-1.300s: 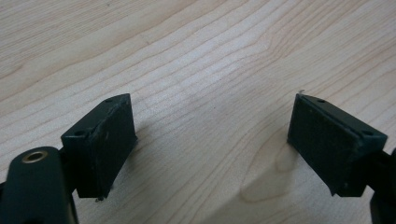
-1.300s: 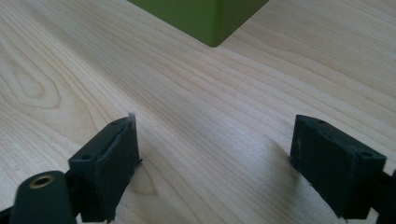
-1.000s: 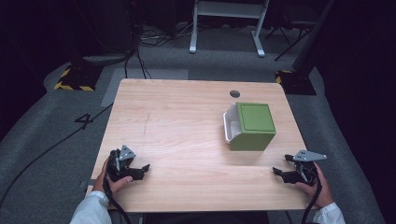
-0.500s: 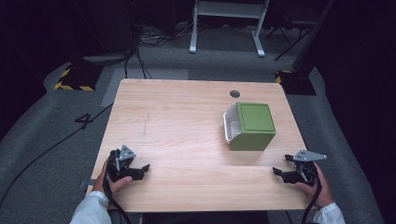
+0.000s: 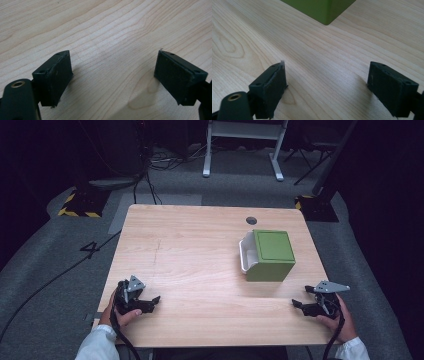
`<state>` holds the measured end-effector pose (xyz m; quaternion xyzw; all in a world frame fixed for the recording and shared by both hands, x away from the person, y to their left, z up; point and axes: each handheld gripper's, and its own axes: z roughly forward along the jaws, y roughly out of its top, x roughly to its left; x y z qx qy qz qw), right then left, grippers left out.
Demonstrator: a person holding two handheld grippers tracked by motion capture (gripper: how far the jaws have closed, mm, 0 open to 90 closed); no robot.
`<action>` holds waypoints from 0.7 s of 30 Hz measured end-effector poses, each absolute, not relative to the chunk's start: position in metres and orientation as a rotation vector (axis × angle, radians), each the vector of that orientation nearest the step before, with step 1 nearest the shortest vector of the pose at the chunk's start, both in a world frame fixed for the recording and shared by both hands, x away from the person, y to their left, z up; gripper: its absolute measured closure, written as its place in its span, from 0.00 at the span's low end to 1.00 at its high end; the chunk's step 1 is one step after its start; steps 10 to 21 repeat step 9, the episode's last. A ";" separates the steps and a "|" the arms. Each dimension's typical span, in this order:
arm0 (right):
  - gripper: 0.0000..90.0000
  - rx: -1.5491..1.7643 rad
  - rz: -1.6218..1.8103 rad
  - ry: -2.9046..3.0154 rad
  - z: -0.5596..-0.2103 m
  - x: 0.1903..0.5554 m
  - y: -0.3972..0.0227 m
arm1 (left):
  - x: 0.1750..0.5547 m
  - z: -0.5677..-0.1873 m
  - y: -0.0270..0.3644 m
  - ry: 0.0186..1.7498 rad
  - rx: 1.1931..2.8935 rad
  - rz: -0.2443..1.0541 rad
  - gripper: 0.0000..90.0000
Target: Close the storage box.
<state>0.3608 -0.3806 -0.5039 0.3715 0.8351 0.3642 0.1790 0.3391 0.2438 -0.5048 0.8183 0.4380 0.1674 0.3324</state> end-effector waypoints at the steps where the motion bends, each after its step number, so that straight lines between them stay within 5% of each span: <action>1: 0.17 1.051 1.030 2.361 -0.504 0.361 -0.380 | 0.339 -0.505 0.244 1.143 2.138 0.438 0.17; 21: 0.18 1.044 1.027 2.358 -0.504 0.360 -0.380 | 0.339 -0.505 0.243 1.148 2.137 0.440 0.16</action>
